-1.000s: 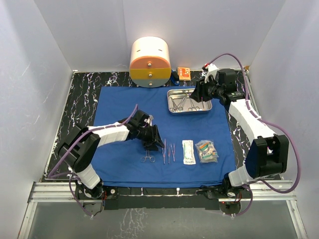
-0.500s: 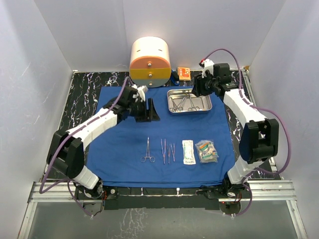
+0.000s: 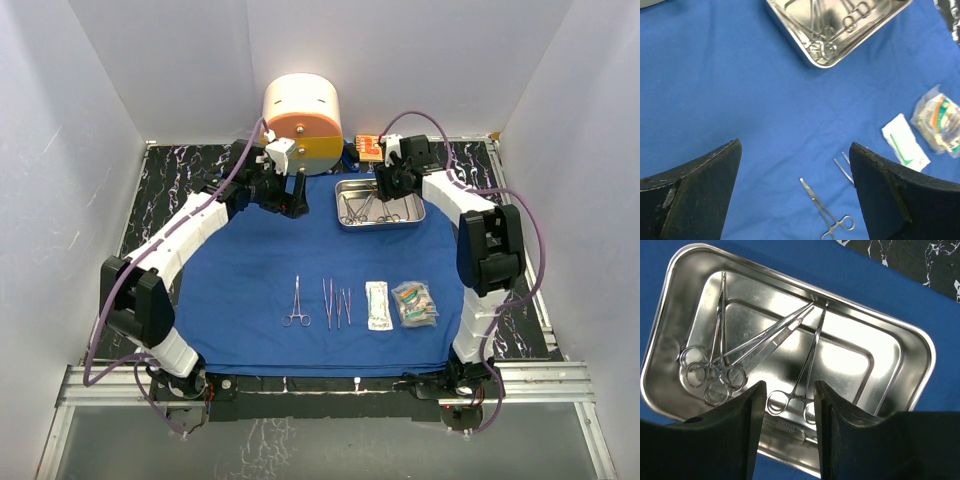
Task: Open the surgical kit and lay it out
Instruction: Pick up the medical item from the container.
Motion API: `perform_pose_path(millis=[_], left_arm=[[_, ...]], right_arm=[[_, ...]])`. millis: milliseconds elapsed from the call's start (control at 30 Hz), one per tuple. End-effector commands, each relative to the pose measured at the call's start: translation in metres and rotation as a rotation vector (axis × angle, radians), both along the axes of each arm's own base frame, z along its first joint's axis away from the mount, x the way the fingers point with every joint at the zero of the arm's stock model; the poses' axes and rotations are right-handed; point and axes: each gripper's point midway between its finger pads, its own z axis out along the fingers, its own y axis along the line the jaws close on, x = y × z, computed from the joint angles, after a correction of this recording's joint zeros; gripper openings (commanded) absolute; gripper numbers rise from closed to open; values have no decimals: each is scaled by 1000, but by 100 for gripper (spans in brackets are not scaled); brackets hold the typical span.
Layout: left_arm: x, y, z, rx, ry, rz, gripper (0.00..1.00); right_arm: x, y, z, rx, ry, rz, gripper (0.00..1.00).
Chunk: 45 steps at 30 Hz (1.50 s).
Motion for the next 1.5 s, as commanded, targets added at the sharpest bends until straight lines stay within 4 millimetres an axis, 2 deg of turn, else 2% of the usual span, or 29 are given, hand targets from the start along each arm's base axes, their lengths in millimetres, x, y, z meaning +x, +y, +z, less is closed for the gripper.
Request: perform_pose_path(millis=[0,133,300,467,667,1067,1233,1333,1467], left_arm=[[15,28,0,111,-62,16,90],[25,37,1,142,-92,22,91],[28,43,-9,180,-88,23,91],[26,31,-19,132,-36,-6,91],[29,19,-20,77,3,-20,91],[31,18,-15,79,-10,-29,94],[34,25,-17,112,-17,-1,98],[34,31,-24,135,1,33,99],[30,32,-29,130,34,20,99]], right_arm=[[32,-3,14,-43,-78,-28,41],[46,-10,-5,-82,-56,-62,39],[58,-5,-24,-76,-17,-62,37],[69,-6,-39,-87,8,-82,33],[72,-7,-57,-98,45,-90,29],[70,-21,-84,-132,105,-136,17],[73,-23,-76,-109,102,-154,7],[79,-21,-55,-95,61,-161,0],[86,-19,-22,-69,3,-174,0]])
